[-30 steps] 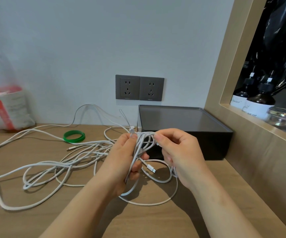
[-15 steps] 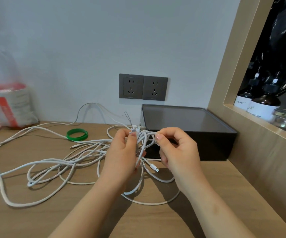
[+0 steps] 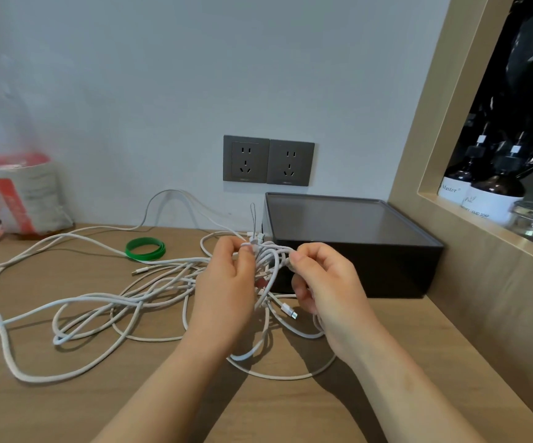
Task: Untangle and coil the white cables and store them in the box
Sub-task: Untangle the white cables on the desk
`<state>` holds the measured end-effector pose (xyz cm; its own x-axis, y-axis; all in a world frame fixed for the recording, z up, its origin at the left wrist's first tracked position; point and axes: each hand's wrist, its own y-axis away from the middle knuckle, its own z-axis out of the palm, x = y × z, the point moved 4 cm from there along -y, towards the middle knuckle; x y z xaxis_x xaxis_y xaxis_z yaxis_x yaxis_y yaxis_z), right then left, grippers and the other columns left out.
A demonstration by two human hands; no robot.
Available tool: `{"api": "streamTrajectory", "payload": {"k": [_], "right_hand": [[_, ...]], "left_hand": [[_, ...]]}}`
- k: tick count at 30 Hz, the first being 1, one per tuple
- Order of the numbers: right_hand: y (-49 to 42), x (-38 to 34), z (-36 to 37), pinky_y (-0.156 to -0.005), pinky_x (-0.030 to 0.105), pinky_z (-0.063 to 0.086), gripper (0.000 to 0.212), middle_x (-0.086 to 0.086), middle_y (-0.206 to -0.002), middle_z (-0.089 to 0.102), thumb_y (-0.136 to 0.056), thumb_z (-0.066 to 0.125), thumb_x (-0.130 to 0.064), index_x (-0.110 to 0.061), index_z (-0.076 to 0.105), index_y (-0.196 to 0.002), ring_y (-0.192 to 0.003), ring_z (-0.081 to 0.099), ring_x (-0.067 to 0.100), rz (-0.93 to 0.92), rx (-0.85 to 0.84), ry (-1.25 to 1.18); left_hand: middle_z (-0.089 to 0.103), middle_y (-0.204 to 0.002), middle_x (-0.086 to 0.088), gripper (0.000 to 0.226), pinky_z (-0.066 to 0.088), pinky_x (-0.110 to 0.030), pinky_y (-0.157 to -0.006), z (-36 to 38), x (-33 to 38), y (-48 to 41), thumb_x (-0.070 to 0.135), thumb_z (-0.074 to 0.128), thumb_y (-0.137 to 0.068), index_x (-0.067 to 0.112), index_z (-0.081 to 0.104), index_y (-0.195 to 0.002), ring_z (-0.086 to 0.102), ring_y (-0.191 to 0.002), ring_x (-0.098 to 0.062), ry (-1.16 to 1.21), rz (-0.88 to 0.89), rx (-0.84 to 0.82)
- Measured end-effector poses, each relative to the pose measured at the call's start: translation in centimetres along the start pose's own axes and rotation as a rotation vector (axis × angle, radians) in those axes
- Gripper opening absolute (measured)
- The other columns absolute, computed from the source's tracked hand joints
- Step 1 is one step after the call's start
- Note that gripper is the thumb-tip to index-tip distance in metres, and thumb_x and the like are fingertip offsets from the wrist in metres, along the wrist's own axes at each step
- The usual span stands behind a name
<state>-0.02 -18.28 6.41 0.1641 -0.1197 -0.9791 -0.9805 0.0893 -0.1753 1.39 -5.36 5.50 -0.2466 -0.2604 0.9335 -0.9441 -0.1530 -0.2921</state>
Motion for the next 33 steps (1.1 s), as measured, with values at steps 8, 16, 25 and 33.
{"api": "streamTrajectory", "payload": {"k": [8, 16, 25, 33], "right_hand": [[0.0, 0.0, 0.2, -0.045, 0.013, 0.038, 0.018, -0.005, -0.063, 0.052, -0.082, 0.065, -0.030, -0.016, 0.058, -0.089, -0.046, 0.047, 0.001, -0.014, -0.033, -0.001], [-0.2, -0.1, -0.6, -0.057, 0.014, 0.045, 0.009, -0.004, -0.075, 0.062, -0.083, 0.068, -0.024, -0.023, 0.061, -0.076, -0.067, 0.059, 0.005, -0.146, 0.145, 0.153], [0.3, -0.7, -0.5, -0.045, 0.009, 0.040, 0.006, -0.011, -0.055, 0.057, -0.086, 0.065, -0.012, -0.013, 0.060, -0.081, -0.048, 0.053, -0.001, -0.168, 0.098, 0.035], [0.2, -0.9, -0.8, -0.046, 0.012, 0.039, 0.013, -0.011, -0.069, 0.062, -0.091, 0.057, -0.015, -0.024, 0.066, -0.093, -0.055, 0.053, 0.001, -0.168, 0.013, -0.017]], "left_hand": [[0.059, -0.071, 0.003, 0.017, 0.045, -0.030, -0.057, 0.0, 0.6, 0.4, 0.028, 0.036, -0.101, 0.033, 0.041, -0.085, 0.058, -0.066, -0.011, -0.163, 0.117, 0.047], [0.054, -0.065, 0.004, 0.021, 0.039, -0.030, -0.053, 0.6, 1.0, 0.9, 0.029, 0.032, -0.101, 0.029, 0.044, -0.084, 0.052, -0.058, -0.011, -0.056, 0.104, -0.001], [0.053, -0.065, 0.008, 0.017, 0.035, -0.022, -0.049, 0.9, 0.8, 0.9, 0.033, 0.036, -0.100, 0.030, 0.046, -0.087, 0.050, -0.050, -0.001, 0.004, 0.069, -0.054], [0.057, -0.059, 0.002, 0.020, 0.038, -0.028, -0.043, 0.7, 0.5, 0.5, 0.033, 0.039, -0.099, 0.020, 0.053, -0.093, 0.049, -0.052, -0.017, 0.256, -0.117, -0.093]]}}
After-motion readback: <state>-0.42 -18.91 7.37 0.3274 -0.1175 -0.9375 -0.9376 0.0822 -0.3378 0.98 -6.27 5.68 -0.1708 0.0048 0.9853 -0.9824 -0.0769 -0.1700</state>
